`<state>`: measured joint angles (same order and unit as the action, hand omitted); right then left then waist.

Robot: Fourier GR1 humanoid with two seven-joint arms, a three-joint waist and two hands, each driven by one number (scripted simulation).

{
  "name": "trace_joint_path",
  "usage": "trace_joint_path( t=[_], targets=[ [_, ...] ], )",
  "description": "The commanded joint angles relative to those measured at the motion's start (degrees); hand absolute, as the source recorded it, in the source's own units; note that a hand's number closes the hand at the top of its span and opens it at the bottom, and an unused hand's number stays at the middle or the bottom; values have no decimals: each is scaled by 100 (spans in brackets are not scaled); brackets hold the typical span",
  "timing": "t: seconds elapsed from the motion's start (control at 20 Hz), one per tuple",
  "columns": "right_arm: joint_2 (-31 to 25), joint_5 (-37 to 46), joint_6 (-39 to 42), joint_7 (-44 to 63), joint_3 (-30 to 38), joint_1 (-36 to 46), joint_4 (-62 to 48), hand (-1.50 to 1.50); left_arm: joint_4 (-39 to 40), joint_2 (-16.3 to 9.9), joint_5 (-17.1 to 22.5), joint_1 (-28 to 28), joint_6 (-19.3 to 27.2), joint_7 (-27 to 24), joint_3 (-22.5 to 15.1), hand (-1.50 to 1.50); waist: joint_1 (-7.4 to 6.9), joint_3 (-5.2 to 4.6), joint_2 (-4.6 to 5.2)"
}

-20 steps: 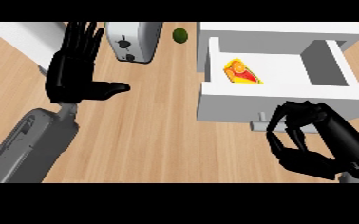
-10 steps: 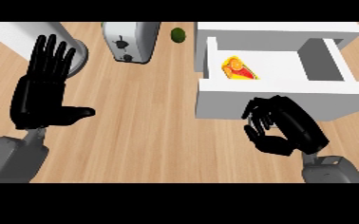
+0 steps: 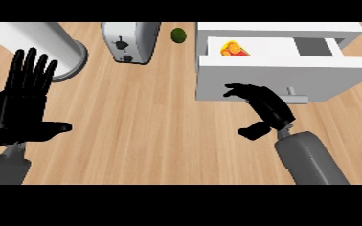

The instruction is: Pick up the cup, place it into the drawer and close the drawer

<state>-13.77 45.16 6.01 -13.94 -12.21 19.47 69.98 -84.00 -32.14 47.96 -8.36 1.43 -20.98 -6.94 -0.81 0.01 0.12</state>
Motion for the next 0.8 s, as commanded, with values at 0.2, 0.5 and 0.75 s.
trace_joint_path(
  t=[0.2,0.5,0.75],
  targets=[
    [450,244,-640,-672,467,1230,-2466,-150,185,-26,6,278,-783,77,591,-150,-11,2,13],
    [245,17,-616,-1392,1072,2331,-4184,-150,-178,95,-139,693,-888,43,546,-150,-151,7,48],
    [-289,-92,-389,-1749,1458,3089,-5047,-150,-44,145,-95,256,-831,273,583,-150,-228,13,113]
  ],
)
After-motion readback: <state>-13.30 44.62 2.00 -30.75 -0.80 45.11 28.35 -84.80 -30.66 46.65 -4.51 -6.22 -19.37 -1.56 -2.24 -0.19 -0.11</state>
